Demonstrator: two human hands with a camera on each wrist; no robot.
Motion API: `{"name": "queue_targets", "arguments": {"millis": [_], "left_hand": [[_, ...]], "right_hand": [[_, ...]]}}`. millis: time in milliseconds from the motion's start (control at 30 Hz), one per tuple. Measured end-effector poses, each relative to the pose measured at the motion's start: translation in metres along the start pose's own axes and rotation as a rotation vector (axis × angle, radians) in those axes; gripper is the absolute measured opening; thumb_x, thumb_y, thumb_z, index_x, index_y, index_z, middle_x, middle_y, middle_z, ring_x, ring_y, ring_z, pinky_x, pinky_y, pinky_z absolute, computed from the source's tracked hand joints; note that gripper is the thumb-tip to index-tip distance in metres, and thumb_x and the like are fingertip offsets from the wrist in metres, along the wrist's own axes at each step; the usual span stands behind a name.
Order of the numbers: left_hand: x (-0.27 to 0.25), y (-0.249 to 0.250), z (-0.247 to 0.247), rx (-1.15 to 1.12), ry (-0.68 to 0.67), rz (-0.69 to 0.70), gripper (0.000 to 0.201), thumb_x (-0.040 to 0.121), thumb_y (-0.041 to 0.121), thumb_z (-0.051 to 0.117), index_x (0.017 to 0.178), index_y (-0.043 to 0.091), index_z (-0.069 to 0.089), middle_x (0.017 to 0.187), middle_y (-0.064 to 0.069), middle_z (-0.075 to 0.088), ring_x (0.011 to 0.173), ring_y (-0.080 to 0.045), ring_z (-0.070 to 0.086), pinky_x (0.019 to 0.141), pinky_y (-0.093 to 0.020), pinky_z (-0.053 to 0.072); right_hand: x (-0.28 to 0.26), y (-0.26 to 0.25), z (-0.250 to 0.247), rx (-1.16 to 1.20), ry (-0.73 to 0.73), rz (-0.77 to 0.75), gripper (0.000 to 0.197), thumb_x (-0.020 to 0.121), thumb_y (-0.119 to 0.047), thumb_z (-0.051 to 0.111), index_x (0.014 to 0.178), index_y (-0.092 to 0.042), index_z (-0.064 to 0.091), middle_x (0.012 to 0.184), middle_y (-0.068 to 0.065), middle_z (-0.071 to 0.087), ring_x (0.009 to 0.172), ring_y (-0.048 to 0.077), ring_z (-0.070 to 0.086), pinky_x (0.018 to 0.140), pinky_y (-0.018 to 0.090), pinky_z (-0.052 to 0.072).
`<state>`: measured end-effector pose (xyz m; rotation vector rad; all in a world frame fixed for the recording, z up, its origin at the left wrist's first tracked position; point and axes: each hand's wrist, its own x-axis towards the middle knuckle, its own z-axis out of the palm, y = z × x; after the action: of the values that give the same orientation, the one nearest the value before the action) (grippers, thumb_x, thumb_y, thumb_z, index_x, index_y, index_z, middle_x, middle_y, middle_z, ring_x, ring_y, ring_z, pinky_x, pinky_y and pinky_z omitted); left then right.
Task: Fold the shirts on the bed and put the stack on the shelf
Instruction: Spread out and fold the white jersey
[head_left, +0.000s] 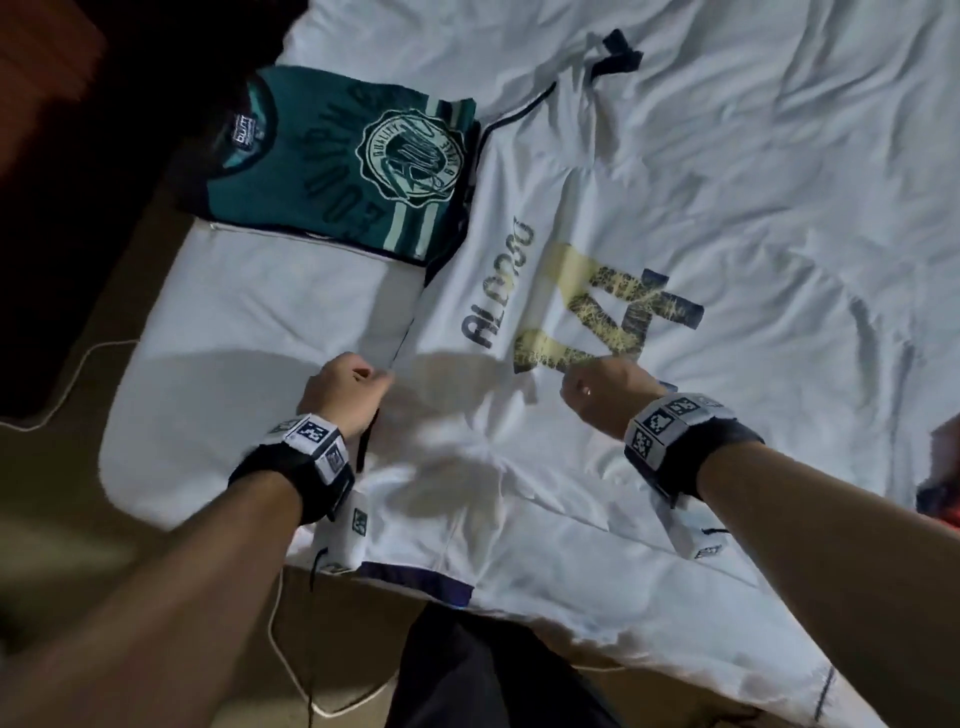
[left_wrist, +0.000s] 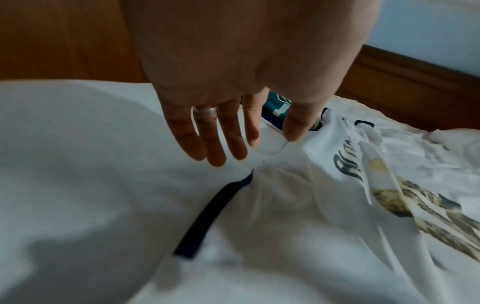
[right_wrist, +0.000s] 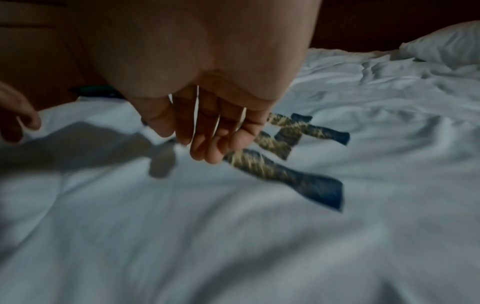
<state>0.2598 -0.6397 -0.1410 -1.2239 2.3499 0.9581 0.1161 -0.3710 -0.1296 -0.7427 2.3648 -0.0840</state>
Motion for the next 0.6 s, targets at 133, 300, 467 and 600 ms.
{"name": "queue_targets", "arguments": {"millis": [133,300,467,600], "left_hand": [[0.03,0.018,0.001,-0.15,-0.021,0.022,0.028,0.095,0.041,0.059,0.093,0.013,0.065,0.092,-0.005,0.066,0.091,-0.028,0.06,0.075,-0.032,0.04],[0.077,0.041,0.003,-0.155,-0.142,0.061,0.032,0.101,0.04,0.051,0.081,0.015,0.056,0.083,-0.004,0.06,0.088,-0.031,0.059,0.073,-0.032,0.038],[0.107,0.062,0.018,-0.172,-0.148,0.102,0.025,0.102,0.032,0.051,0.106,0.012,0.066,0.107,-0.014,0.071,0.099,-0.034,0.065,0.081,-0.033,0.048],[0.118,0.069,0.031,-0.186,-0.126,0.08,0.029,0.1,0.035,0.053,0.103,0.008,0.06,0.107,-0.015,0.069,0.099,-0.036,0.063,0.078,-0.035,0.047]], "right_hand": [[0.059,-0.025,-0.046,0.097,0.107,-0.051,0.025,0.098,-0.022,0.048,0.095,-0.009,0.069,0.087,0.011,0.071,0.077,0.027,0.066,0.071,0.039,0.058],[0.134,-0.062,-0.094,0.115,0.248,-0.095,0.025,0.098,-0.016,0.041,0.081,-0.015,0.059,0.085,0.0,0.066,0.075,0.021,0.061,0.067,0.03,0.049],[0.21,-0.08,-0.125,0.056,0.375,-0.098,0.027,0.1,-0.018,0.042,0.099,-0.011,0.069,0.092,-0.004,0.064,0.083,0.022,0.06,0.07,0.03,0.049],[0.259,-0.082,-0.136,-0.271,0.41,-0.248,0.019,0.097,-0.019,0.052,0.103,-0.017,0.07,0.113,-0.001,0.065,0.107,0.024,0.053,0.089,0.041,0.049]]}}
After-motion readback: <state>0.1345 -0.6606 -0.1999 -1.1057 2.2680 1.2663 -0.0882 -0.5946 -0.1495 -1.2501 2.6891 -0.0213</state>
